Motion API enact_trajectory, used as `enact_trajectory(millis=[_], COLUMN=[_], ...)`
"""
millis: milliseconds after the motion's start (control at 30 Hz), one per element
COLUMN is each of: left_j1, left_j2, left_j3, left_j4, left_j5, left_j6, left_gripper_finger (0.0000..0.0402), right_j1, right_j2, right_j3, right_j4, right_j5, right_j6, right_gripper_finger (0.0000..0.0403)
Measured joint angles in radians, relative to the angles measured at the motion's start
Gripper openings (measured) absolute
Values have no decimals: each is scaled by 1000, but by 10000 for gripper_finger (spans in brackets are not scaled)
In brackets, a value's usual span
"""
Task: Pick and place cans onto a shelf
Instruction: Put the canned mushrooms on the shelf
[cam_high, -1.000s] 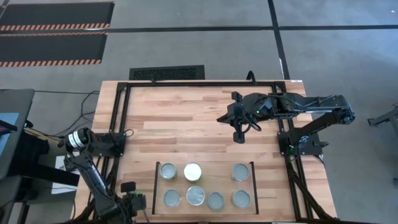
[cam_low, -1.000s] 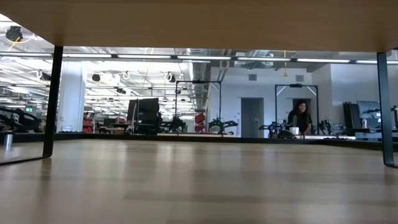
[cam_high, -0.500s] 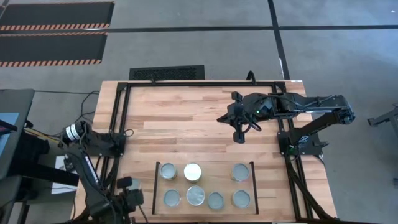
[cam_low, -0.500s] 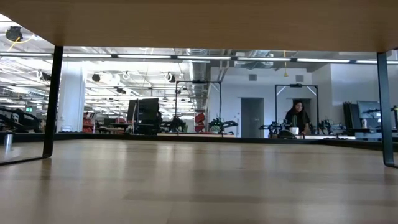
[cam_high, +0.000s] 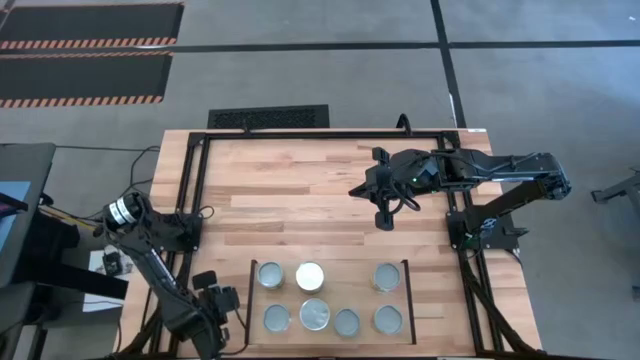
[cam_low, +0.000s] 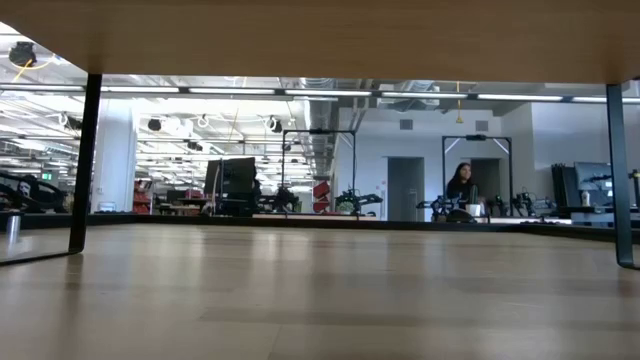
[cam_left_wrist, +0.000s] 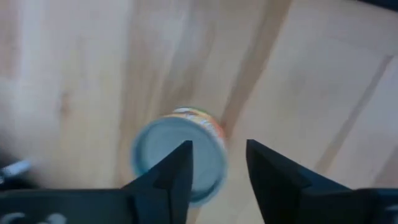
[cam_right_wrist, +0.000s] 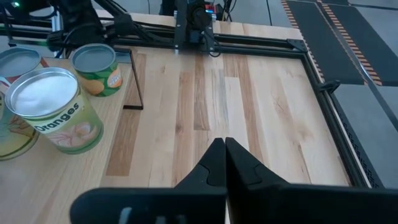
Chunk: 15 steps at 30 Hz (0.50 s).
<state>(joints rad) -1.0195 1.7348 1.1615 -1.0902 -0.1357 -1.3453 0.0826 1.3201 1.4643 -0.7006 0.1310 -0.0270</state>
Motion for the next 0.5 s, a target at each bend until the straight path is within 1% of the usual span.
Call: enact_trajectory(millis=[100,200,333,500], left_j1=[-5,-24,-48,-62], left_j2=[0,0,0,0], left_j3=[-30,-52,-73,-118], left_j4=[82,94,57,119], left_j5=[16,7,-8,-11], left_j6=[2,-11,-48,-26], left_gripper_finger=[153,162,158,144], right_j1=[0,0,0,0], right_j2=[0,0,0,0], right_j3=[0,0,0,0], right_j4=[0,-1,0,0], right_j5=[0,0,0,0], right_j6=[0,0,0,1], right_gripper_finger=[7,7,7,7])
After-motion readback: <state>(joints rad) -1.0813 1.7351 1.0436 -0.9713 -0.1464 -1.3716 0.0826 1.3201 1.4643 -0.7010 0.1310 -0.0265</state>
